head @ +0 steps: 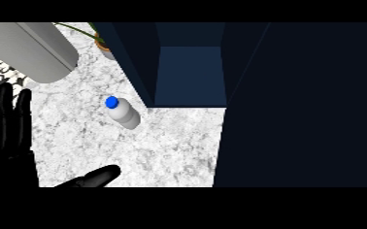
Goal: Pick up the bottled water, place it into the cabinet and close the cabinet
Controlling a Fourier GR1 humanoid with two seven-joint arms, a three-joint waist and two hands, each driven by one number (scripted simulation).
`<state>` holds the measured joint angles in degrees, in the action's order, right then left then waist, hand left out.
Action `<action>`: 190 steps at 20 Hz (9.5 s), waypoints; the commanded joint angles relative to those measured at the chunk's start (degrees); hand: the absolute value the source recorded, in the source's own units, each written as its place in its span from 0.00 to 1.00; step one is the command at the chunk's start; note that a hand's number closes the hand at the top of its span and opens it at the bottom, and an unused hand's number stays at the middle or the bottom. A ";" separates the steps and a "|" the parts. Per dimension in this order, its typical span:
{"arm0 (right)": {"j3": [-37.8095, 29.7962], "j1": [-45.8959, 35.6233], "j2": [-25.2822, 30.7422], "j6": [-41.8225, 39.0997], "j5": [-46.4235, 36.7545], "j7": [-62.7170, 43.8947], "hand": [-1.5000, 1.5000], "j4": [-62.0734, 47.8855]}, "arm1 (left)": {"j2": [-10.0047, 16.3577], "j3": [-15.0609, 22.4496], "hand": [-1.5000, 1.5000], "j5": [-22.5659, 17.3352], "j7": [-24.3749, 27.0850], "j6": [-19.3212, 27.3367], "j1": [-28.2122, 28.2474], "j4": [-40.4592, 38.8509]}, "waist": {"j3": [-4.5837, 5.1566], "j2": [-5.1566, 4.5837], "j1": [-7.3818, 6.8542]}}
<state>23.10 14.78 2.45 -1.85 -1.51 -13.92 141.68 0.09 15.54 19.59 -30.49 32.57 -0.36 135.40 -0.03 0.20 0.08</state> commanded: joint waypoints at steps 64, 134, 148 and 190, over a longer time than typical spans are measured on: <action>22.84 -8.04 9.39 24.17 -17.45 -9.96 0.00 5.10 | -0.08 -15.95 0.00 -24.85 43.10 -9.96 -1.95 -55.66 | 0.10 -0.04 0.43; 23.83 -11.46 14.23 30.40 -15.67 -9.44 0.00 3.38 | 5.20 -8.97 1.00 -45.70 67.02 -36.88 -1.41 -71.80 | 0.05 0.01 -0.07; 25.27 -10.78 13.31 31.55 -14.69 -4.41 0.00 -0.53 | 0.19 1.75 1.00 -37.72 50.65 -19.48 0.19 -46.78 | 0.02 0.02 0.02; 26.63 -6.89 19.36 31.86 -11.52 -2.15 0.00 5.38 | 0.83 -8.01 1.00 -34.50 50.66 3.14 -55.78 -105.54 | 0.11 -0.77 3.11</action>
<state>46.97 6.31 21.11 29.99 -9.45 -13.04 139.51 0.29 9.62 -15.99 17.78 35.05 -53.81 38.05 0.04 -0.28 2.44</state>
